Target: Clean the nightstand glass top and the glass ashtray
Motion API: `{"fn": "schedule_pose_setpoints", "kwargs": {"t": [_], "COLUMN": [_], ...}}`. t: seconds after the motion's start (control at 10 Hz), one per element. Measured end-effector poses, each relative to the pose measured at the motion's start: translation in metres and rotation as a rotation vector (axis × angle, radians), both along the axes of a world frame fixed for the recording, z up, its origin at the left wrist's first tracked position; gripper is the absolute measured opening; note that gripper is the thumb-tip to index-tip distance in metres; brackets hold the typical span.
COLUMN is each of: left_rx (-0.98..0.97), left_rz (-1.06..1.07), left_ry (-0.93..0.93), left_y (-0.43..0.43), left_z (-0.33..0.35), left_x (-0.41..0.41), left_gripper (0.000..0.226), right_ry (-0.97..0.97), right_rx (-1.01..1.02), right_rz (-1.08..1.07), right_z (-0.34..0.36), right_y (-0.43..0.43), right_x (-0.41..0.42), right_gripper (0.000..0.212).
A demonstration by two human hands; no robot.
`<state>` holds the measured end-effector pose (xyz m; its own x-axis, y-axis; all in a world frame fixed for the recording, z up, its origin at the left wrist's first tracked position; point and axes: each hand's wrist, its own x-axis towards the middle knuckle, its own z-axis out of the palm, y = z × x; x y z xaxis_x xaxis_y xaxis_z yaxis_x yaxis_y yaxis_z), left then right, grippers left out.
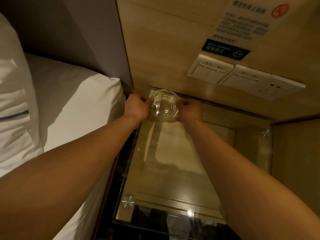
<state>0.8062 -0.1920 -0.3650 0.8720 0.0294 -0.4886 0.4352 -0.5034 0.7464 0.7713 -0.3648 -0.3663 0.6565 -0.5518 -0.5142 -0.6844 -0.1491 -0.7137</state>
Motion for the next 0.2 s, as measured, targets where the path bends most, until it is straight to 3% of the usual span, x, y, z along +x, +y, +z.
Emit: {"fn": "schedule_pose_setpoints", "kwargs": {"t": [0.1, 0.2], "left_rx": [0.011, 0.101], "left_rz": [-0.034, -0.079], "left_ry": [-0.044, -0.115], "left_y": [0.005, 0.009], "left_z": [0.016, 0.05], "left_x": [-0.01, -0.021], "left_gripper": [0.045, 0.036], "right_ry": [-0.026, -0.013], "right_rx": [-0.035, -0.117], "right_rz": [0.049, 0.12], "right_z": [0.013, 0.046], "right_y": [-0.001, 0.0], "right_x": [-0.011, -0.022], "right_gripper": [0.03, 0.037]}}
